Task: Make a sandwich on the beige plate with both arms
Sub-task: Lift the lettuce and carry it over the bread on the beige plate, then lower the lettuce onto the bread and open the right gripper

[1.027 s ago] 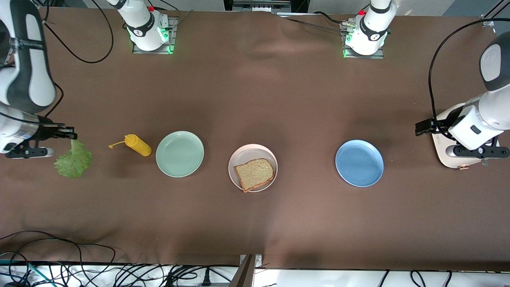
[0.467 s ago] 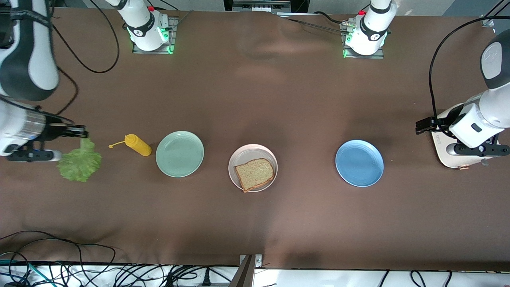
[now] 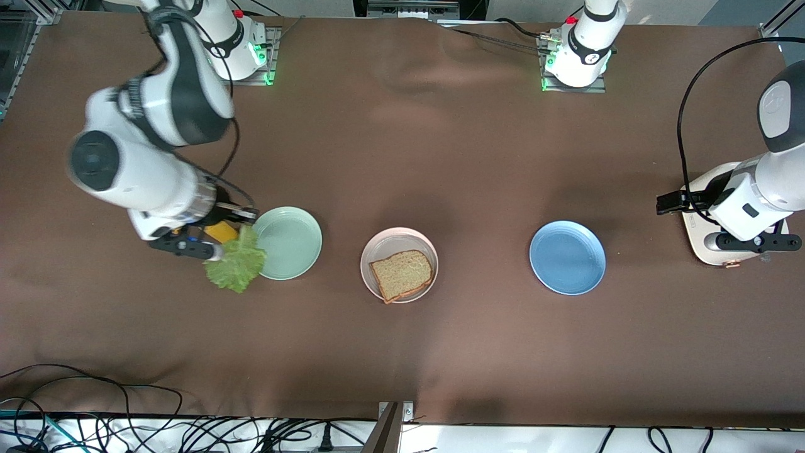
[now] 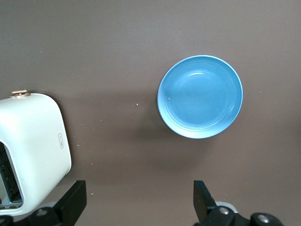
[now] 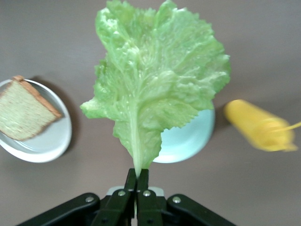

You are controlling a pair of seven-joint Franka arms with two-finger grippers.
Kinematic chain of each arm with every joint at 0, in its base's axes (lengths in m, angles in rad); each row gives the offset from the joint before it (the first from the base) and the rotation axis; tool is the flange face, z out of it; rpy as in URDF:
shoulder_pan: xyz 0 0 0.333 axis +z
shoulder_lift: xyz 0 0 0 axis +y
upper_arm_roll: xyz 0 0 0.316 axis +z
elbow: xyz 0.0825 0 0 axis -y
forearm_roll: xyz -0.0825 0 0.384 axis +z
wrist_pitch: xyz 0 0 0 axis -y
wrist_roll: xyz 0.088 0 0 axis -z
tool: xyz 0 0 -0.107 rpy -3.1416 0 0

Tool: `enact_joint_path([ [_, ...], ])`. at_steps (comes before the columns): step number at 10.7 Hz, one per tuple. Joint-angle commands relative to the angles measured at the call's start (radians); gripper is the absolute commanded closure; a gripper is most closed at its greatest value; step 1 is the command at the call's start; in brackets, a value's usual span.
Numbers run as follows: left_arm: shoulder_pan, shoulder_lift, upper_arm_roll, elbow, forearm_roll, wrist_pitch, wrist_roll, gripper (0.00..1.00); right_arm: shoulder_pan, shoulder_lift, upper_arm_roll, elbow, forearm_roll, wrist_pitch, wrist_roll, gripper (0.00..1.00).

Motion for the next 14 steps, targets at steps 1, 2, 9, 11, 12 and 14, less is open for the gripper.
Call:
enact_joint_path([
  [1, 0.006, -0.003, -0.004, -0.001, 0.013, -0.002, 0.002, 0.0, 0.105, 0.113, -0.01, 0.035, 0.018, 0.168, 0.188, 1.0],
  [2, 0.006, -0.003, -0.004, -0.001, 0.013, -0.002, 0.002, 0.0, 0.139, 0.163, 0.004, 0.042, 0.028, 0.261, 0.228, 1.0],
  [9, 0.003, 0.012, -0.004, -0.001, 0.008, -0.002, 0.001, 0.0, 0.286, 0.401, 0.093, 0.042, 0.097, 0.753, 0.54, 1.0],
  [11, 0.003, 0.012, -0.004, -0.001, 0.007, -0.002, 0.001, 0.0, 0.289, 0.397, 0.093, 0.044, 0.097, 0.758, 0.56, 0.31],
  [12, 0.0, 0.012, -0.006, -0.001, 0.007, -0.002, -0.002, 0.0, 0.297, 0.386, 0.091, 0.044, 0.094, 0.761, 0.58, 0.22],
  [14, 0.002, 0.012, -0.007, 0.0, 0.007, -0.002, -0.002, 0.0, 0.299, 0.357, 0.085, 0.044, 0.088, 0.758, 0.572, 0.08],
])
